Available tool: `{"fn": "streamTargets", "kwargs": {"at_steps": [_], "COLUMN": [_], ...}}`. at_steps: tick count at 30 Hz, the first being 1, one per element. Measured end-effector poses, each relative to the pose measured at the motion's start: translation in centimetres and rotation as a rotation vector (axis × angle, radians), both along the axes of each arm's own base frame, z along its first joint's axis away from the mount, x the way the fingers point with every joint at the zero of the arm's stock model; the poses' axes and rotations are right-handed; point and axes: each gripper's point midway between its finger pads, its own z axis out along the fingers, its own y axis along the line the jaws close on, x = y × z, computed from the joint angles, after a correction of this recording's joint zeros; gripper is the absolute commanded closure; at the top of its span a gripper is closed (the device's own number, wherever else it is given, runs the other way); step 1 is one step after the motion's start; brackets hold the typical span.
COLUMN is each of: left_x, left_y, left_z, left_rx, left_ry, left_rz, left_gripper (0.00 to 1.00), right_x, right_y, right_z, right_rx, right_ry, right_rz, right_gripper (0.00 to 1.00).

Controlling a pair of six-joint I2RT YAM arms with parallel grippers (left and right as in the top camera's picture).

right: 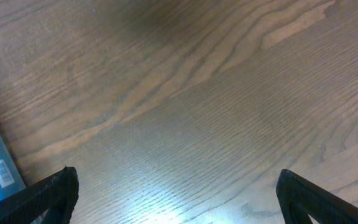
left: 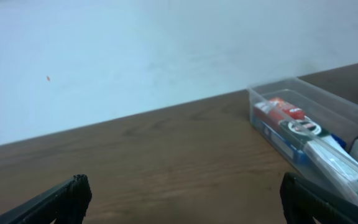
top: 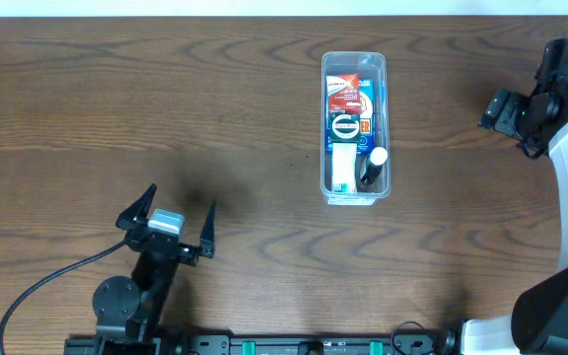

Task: Pack container

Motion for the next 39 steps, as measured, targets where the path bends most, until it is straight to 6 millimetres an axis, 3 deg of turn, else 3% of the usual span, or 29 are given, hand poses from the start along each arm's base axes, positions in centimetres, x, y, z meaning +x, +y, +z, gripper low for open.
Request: {"fn": "streamTargets", "kwargs": {"at_steps": [10,21,32,39], "left_x": [-0.4,0.4,0.9,0.9], "left_y": [0.4,0.5,1.0,1.3], "left_z": [-0.1,-0.9,-6.1,-6.3], "left_rx": [-0.004,-0.006,0.010,0.013], "left_ry": [-0.054,-0.143,0.021,0.038], "left_rz": [0.016,0.023,0.046,0.065], "left_gripper": [0.02,0.02,0.02,0.02], "right_x": [0.0,0.0,0.0,0.0], "right_y": [0.0,0.0,0.0,0.0], "right_z": [0.0,0.0,0.0,0.0], "right_rx": [0.000,0.000,0.000,0.000], "right_ry": [0.000,0.000,0.000,0.000], "right_rz": [0.000,0.000,0.000,0.000], "right_gripper": [0.01,0.01,0.01,0.01]}}
